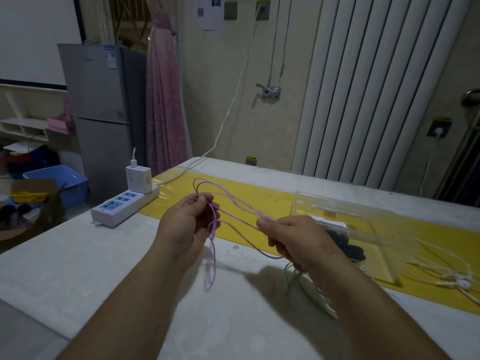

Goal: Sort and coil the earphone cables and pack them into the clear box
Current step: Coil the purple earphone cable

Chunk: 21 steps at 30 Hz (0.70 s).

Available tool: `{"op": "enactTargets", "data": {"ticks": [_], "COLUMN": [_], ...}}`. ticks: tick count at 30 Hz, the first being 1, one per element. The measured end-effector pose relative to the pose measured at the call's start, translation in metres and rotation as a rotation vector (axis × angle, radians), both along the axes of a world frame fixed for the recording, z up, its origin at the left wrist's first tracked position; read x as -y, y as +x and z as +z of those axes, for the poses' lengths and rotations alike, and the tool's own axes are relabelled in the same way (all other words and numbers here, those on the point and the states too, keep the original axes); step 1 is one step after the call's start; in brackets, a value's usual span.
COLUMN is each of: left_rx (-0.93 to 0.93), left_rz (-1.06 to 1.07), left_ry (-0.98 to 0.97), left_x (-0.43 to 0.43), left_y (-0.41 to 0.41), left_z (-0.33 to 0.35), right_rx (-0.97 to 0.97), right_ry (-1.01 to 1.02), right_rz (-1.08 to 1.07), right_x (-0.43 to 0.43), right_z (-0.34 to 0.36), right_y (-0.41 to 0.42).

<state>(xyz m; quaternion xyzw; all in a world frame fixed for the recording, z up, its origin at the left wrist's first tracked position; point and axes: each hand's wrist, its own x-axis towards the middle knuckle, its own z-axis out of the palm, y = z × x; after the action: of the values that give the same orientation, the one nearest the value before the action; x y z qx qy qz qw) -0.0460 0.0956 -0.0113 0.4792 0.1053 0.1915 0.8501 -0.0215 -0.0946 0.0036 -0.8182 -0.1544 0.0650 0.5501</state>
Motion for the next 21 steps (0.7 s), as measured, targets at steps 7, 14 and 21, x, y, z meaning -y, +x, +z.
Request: {"op": "enactTargets", "data": {"ticks": [7, 14, 21], "left_rx": [0.06, 0.078, 0.107], "left_rz": [0.089, 0.21, 0.34], "left_ry": [-0.188, -0.191, 0.221], "left_x": [-0.01, -0.012, -0.015], "left_y": [0.008, 0.01, 0.01], "left_z": [-0.003, -0.001, -0.011], "right_rx": [-0.071, 0.154, 0.084], "right_ry": [-0.081, -0.326, -0.24], "right_rz": [0.098, -0.066, -0.094], "right_x": [0.005, 0.001, 0.004], "right_z": [0.001, -0.005, -0.005], "right_y": [0.002, 0.004, 0.009]}}
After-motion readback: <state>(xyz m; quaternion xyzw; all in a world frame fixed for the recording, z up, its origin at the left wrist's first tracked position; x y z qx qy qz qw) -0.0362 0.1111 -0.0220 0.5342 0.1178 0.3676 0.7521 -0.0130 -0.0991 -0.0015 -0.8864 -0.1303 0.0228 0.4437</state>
